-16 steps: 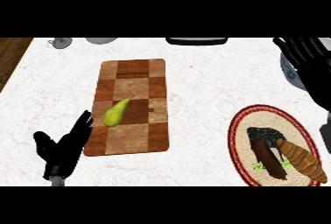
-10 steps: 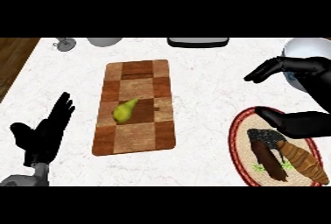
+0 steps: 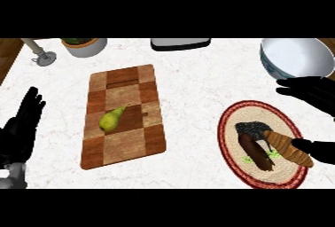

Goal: Pick the sweet potato from the placemat and place it in the bowl

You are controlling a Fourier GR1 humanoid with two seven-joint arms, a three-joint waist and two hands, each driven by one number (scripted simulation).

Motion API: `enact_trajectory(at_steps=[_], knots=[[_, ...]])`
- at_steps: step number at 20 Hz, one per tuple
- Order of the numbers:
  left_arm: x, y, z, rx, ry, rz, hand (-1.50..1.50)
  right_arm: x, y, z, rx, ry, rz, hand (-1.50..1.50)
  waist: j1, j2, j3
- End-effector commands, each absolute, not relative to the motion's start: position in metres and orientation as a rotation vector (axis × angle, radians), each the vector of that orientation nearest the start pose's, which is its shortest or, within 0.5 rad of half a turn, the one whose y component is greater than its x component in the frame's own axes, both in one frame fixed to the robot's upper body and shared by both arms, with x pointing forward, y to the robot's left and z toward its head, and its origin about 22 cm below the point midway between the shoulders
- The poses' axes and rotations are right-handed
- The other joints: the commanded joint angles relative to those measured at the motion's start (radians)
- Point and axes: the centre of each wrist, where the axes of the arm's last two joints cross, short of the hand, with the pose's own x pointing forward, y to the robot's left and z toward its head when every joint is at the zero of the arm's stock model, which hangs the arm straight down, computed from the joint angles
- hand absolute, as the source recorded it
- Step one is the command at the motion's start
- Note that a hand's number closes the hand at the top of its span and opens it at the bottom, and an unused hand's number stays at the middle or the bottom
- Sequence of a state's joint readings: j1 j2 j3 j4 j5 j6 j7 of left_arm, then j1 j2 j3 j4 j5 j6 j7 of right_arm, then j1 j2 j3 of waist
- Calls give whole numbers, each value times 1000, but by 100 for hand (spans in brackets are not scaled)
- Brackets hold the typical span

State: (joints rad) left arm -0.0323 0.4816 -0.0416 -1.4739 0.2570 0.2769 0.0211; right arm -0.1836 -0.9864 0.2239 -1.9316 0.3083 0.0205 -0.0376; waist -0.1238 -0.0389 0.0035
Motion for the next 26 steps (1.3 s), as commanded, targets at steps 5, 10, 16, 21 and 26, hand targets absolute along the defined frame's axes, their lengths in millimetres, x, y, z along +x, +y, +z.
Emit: enact_trajectory(at_steps=[5,10,16,21,26], knots=[[249,338,49,392,-1534,12,0,161,-307,129,-978,-1737,1390,-150,32,19,-2],[261,306,64,356,-1531,-37,0,128,-289,157,-1052,-1695,1402,-150,80,29,-4],[271,304,61,329,-1569,-67,0,119,-253,163,-1150,-1480,1482,-150,120,36,-6],[274,300,61,308,-1589,-86,0,144,-255,162,-1214,-1158,1614,-150,153,44,-8],[279,289,67,308,-1577,-94,0,167,-243,141,-1157,-968,1680,-150,149,43,-5]])
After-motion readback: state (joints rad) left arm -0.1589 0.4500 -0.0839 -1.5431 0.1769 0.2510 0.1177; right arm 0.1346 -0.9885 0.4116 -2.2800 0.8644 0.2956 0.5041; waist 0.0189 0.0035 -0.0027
